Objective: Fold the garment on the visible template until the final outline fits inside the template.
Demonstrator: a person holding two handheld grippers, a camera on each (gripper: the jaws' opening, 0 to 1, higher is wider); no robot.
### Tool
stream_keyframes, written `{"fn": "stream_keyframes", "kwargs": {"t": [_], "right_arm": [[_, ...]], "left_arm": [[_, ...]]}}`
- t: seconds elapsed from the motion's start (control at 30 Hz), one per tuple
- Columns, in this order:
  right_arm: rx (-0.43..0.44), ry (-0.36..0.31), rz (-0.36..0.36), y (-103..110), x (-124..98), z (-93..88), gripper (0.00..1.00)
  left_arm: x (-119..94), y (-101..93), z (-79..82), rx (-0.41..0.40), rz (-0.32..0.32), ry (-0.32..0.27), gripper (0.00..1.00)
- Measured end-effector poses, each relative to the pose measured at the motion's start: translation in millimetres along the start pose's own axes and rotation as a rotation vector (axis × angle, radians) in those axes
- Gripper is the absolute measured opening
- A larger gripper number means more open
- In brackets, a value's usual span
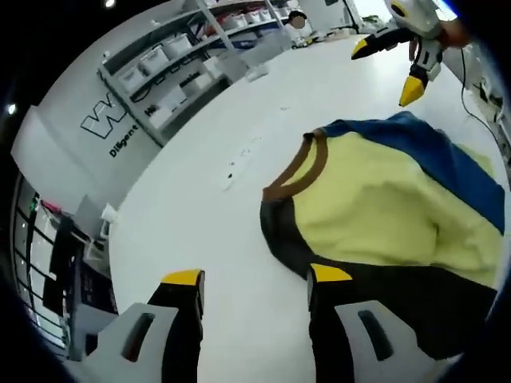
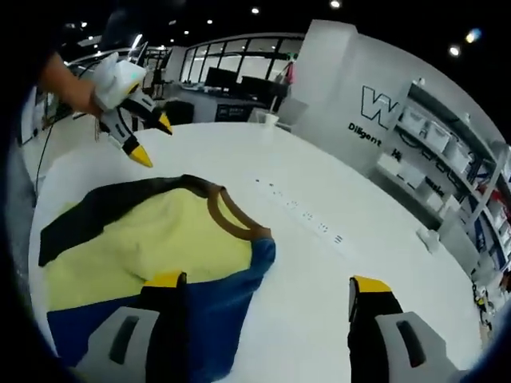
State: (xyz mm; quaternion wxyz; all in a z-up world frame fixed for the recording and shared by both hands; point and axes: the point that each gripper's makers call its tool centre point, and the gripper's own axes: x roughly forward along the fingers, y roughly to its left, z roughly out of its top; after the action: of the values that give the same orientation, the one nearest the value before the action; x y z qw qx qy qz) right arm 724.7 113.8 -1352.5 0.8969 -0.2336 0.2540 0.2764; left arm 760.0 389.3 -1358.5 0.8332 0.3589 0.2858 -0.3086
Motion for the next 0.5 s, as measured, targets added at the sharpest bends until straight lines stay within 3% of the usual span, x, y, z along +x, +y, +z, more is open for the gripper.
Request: {"fn": "stream_keyframes", "kwargs": {"t": [0.07,0.2,0.4,0.5], "right_arm": [[-0.014,0.015,0.020,7.9,-4.8,-4.5,0.81],[-0.026,0.038,0.030,16.9,-15.1,-15.1,0.70],[-0.024,0.068,0.059,31.0,-27.5,-29.9,0.72],[-0.025,0.079,0.078,38.2,-34.1,-36.3,0.71]], "left_arm": [[-6.3,-2.6,-2.8,-0.005,-0.004,0.000,0.53],[-17.1,-10.3,-7.6,0.013,-0.015,0.001,0.55],[-25.1,-14.8,-20.4,0.000,-0.035,0.012,0.58],[-34.6,-23.1,-24.7,0.010,-0.043,0.003,0.53]]}}
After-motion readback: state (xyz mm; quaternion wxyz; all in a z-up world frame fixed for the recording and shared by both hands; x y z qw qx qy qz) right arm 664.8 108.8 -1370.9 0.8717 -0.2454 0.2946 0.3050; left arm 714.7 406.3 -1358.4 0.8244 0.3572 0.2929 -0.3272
